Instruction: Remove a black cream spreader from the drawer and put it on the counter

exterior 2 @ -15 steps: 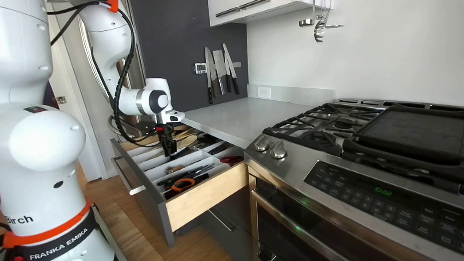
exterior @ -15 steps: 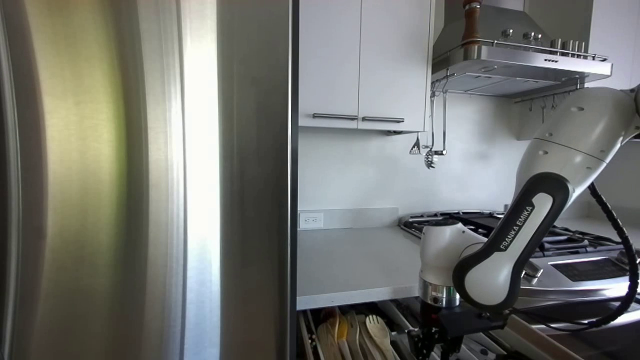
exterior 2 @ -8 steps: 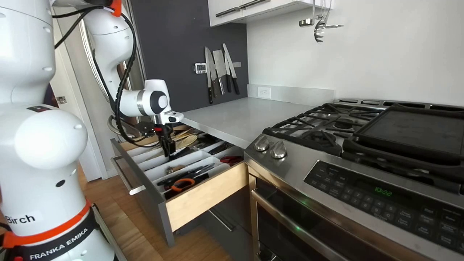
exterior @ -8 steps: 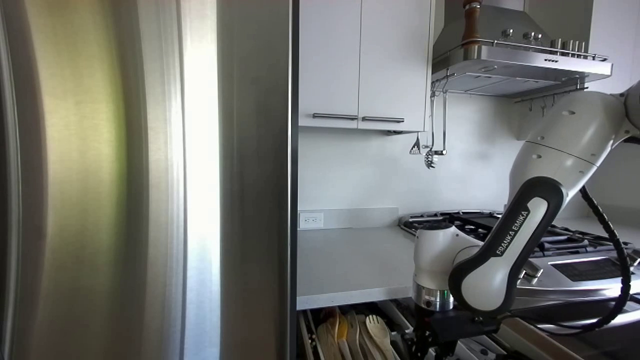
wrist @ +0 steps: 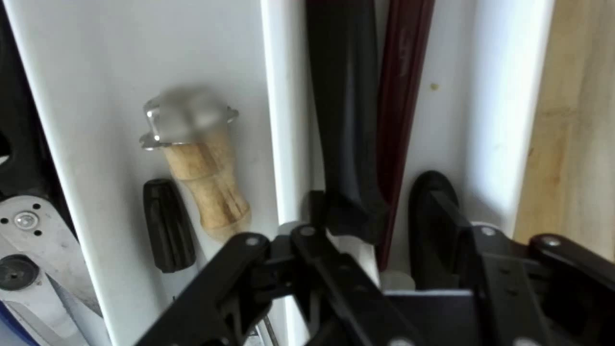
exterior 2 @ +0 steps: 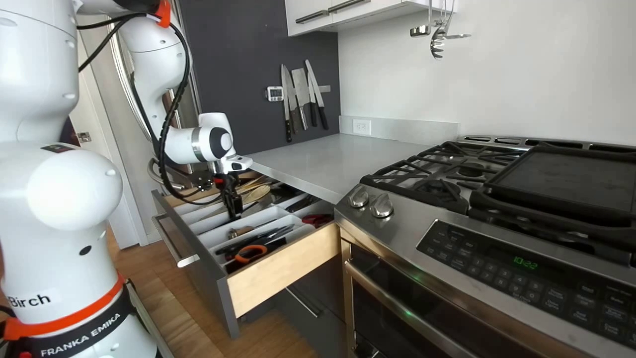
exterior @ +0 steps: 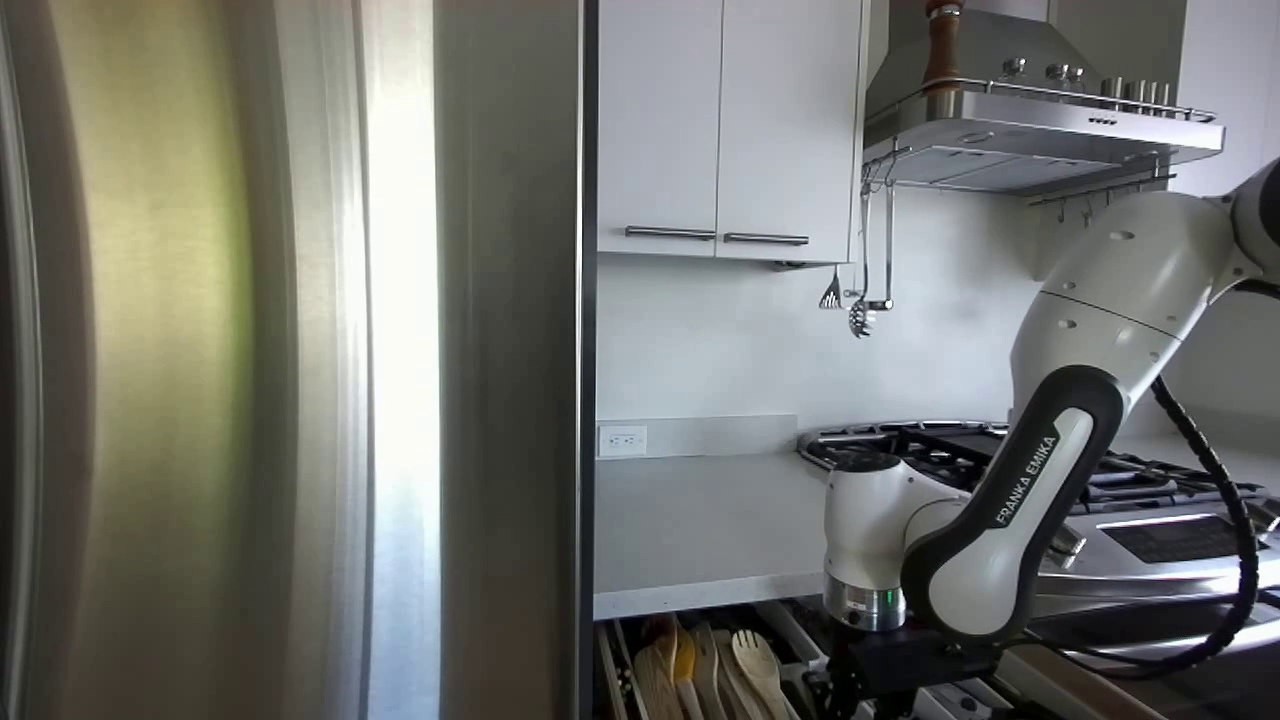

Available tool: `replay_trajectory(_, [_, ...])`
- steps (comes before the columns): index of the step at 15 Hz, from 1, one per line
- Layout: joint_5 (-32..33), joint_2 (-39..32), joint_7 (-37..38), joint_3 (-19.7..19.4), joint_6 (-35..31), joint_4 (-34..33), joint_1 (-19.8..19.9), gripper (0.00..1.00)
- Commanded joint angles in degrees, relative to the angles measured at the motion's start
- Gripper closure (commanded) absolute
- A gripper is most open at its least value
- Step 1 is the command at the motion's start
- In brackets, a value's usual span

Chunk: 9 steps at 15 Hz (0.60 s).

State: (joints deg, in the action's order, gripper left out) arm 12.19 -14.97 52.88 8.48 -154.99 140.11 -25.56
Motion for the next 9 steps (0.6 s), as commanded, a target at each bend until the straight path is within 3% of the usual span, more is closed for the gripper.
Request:
replay_trajectory(1, [1.5,-1.9,2.5,-1.0,1.1,-1.1,-1.1,0.50])
replay_trajectory(4, [1.3,-2.6,2.6,-1.1,1.2,-1.3,-1.2,0.53])
replay_trajectory(7, [0.9,-2.8,2.5,-1.0,1.2,-1.6,-1.4,0.70])
replay_trajectory(9, [0.7,-2.6,2.4,-0.9,1.4,-1.6,-1.4,0.70])
